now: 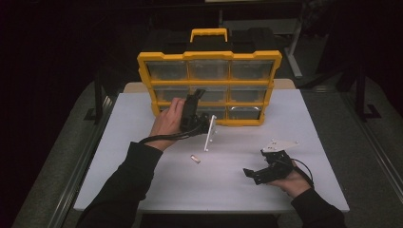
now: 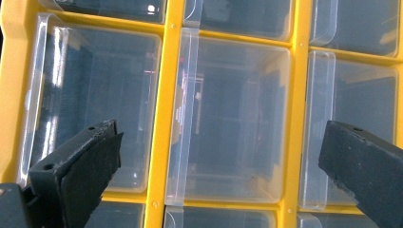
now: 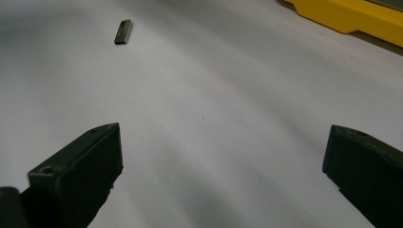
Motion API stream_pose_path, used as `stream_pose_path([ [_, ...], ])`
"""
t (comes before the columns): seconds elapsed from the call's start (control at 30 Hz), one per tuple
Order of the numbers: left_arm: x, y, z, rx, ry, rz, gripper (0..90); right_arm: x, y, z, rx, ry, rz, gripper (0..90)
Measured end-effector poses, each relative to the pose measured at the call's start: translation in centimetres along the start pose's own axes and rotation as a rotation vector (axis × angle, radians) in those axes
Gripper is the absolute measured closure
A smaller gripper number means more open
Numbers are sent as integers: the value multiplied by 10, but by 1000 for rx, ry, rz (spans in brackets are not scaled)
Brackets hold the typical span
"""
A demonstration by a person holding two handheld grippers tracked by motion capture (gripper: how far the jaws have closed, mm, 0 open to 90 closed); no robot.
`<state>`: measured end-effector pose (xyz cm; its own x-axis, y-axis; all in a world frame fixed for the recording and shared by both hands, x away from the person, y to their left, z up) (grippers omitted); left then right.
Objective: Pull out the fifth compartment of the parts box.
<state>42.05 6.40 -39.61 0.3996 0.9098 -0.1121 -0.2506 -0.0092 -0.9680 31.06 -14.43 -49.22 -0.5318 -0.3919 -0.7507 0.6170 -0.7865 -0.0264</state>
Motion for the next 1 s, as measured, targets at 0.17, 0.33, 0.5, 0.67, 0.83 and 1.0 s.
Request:
stream_pose_path([
  [0.17,0,-5,-4,-1,-12,-1,0,0,0,0,-1,1,-1,0],
  [0.33,0,-7,-9,-1,-16,-4,1,0,0,0,-1,0,0,0],
  [0.5,1,-12,-15,-2,-17,-4,1,0,0,0,-2,1,0,0],
  [0.67,3,-18,-19,-5,-34,1,1,0,0,0,-3,1,-1,0],
  [0.83,3,-20,-21,-11,-35,3,3,0,0,0,-3,1,-1,0],
  [1.0,1,-20,-22,-18,-41,0,51,0,0,0,-3,1,-2,0],
])
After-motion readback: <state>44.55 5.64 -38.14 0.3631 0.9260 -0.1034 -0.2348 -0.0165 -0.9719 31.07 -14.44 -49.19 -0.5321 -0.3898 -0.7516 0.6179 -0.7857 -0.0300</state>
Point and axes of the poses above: each handheld gripper's, and its own axes: z roughly backward along the jaws, x roughly out of its underside, y roughly to its right, the point moved 6 cm from there along -z, roughly forward along the jaws, and after that the axes turned 8 degrees about x, right-handed, at the moved point
